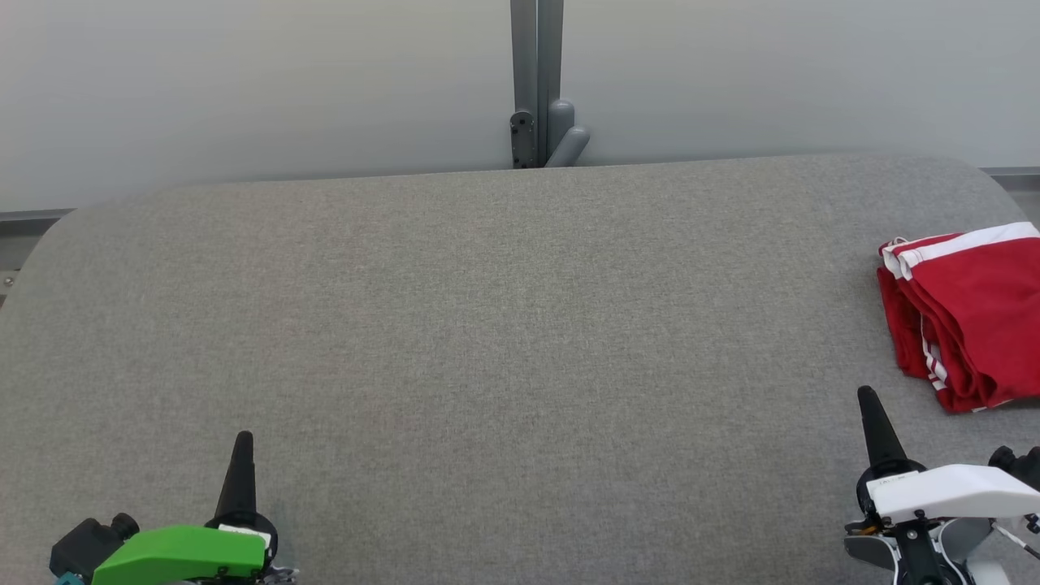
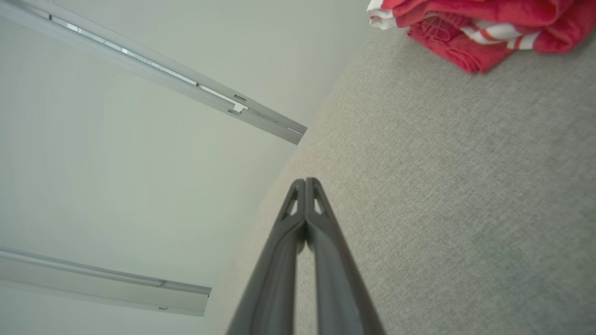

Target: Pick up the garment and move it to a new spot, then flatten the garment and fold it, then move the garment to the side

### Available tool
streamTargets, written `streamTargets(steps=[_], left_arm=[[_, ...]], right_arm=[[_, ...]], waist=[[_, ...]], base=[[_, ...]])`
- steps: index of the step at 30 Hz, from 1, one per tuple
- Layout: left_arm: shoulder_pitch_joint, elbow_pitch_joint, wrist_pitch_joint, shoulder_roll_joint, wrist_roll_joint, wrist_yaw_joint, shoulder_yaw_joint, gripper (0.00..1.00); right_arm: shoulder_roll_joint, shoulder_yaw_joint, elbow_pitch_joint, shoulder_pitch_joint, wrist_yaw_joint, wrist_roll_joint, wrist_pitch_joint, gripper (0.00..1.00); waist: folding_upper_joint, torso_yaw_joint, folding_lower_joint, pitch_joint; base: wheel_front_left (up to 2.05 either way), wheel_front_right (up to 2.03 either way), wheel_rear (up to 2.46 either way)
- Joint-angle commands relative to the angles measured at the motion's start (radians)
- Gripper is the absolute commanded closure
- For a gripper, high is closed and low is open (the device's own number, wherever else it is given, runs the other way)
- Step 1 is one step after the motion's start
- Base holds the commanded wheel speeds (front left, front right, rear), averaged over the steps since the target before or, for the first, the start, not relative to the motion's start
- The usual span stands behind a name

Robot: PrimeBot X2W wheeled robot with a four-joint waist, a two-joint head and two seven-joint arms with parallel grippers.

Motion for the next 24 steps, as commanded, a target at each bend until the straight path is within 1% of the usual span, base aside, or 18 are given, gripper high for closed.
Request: streamTargets(steps=[1, 24], left_arm=[[-0.026, -0.01, 0.009, 0.009, -0.027, -0.006, 0.01, 1.0], [-0.065, -0.015, 0.065, 0.009, -0.222, -0.01, 0.038, 1.0]], right_arm=[[-0.006, 0.0, -0.005, -0.018, 0.001, 0.035, 0.008, 1.0], [-0.008, 0.002, 0.007, -0.051, 0.0, 0.272, 0.063, 1.0]], waist=[[0.0, -0.001, 0.0, 0.0], [0.0, -0.009, 0.0, 0.003]], base=[[0.0, 0.0, 0.0], [0.0, 0.0, 0.0]])
